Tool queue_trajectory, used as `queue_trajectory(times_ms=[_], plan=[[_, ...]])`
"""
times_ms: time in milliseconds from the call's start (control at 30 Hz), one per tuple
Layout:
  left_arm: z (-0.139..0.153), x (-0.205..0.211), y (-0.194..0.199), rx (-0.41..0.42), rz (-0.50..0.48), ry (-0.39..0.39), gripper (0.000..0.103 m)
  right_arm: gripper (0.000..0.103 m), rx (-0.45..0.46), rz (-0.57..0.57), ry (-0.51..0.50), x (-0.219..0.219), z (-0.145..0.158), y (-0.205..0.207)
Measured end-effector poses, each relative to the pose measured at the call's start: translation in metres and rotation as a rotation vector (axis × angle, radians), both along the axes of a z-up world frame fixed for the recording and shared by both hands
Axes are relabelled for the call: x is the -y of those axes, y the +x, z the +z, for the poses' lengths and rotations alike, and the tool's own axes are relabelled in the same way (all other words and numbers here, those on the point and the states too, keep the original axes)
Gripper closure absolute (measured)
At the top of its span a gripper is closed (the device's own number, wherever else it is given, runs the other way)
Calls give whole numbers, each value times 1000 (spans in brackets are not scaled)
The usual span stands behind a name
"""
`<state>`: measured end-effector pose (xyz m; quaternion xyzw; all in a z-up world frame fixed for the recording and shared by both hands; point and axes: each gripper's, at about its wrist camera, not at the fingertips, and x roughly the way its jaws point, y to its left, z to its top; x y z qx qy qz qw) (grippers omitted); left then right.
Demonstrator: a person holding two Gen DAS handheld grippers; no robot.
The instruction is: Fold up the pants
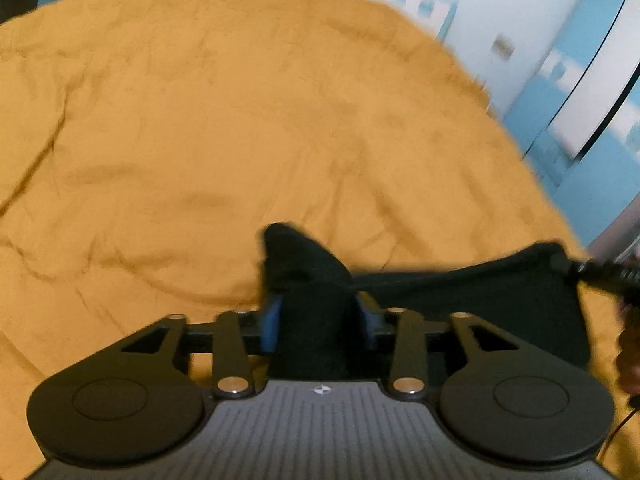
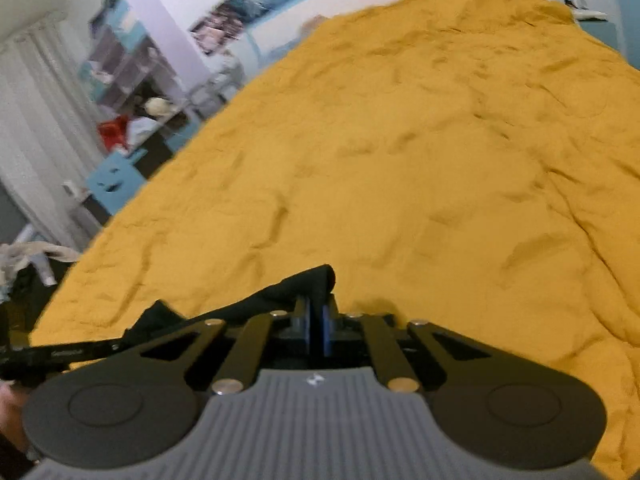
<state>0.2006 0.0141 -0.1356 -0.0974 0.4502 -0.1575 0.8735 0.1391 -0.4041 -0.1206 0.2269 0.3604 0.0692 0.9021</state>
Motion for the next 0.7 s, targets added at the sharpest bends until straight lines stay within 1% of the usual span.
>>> queue_trajectory(times_ms=[33,67,100,167,200,300,367,400,433,467,500,533,567,600,633,667,700], plan=[[-9,1,2,-45,5,24,47,99,-53,6,-13,-2,-12,4],[-10,0,1,-55,16,9,46,95,-108,14,-28,-5,-22,8],[-8,-4,-2,-52,28,-4,43,89,-141,15,-44,-8,-28,9],[-2,-10,-11,-42,39,-2,43,78,-126,-1,-58,-8,-25,1],[4,-15,-18,-19,53,2,43,72,-118,-14,-60,-6,-21,-3],[22,-31,-38,32,85,-26,43,71,-71,-53,-76,-1,0,-23],[29,-33,-49,57,81,-49,43,70,-26,-46,-73,-4,14,-40],[30,-31,-55,65,63,-43,43,69,-10,-28,-59,-8,20,-45],[29,-27,-55,62,40,-22,43,68,4,-3,-51,-15,23,-50],[24,-19,-57,49,7,31,43,67,7,22,-53,-25,24,-54],[14,-10,-57,27,-25,103,43,61,-7,52,-74,-35,20,-59],[3,-5,-56,5,-38,163,42,57,-53,80,-129,-47,11,-61],[-5,-6,-55,-6,-37,173,42,56,-107,93,-188,-55,0,-61],[-6,-9,-55,-9,-24,154,41,55,-144,96,-218,-58,-9,-62],[-3,-12,-55,-15,-10,139,42,54,-151,80,-208,-56,-14,-67],[5,-13,-56,-9,9,140,43,54,-148,52,-173,-50,-13,-73],[13,-12,-58,15,21,157,46,53,-145,22,-139,-44,-9,-79]])
